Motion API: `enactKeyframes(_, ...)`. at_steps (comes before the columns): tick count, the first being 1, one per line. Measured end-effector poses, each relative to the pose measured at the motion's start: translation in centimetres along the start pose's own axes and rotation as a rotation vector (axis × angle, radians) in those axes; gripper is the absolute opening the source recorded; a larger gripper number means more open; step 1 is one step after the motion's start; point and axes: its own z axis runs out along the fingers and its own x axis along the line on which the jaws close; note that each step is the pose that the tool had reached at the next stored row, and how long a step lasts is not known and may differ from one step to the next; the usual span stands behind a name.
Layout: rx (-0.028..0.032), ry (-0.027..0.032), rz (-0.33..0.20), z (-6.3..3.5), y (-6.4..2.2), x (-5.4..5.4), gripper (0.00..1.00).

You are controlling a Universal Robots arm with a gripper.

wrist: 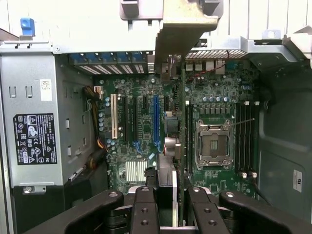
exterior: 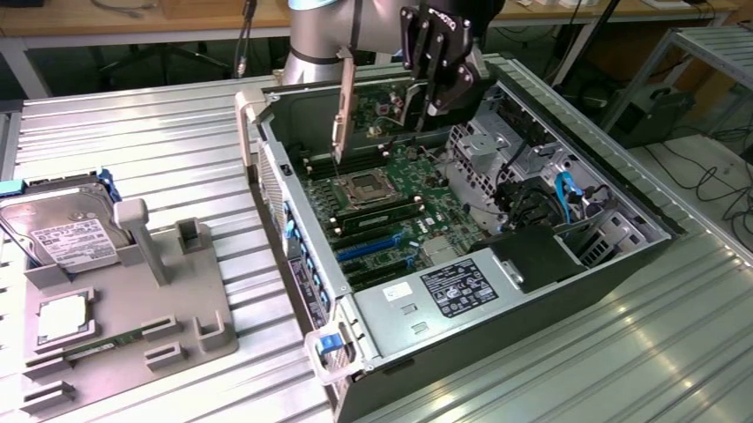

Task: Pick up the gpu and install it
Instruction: 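Insert the gpu into the slot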

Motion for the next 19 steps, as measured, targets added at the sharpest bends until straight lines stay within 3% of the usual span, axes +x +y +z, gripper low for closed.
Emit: enactKeyframes(19, 0.0005, 0.0, 0.0, 1.85, 0.0, -0.1, 0.28)
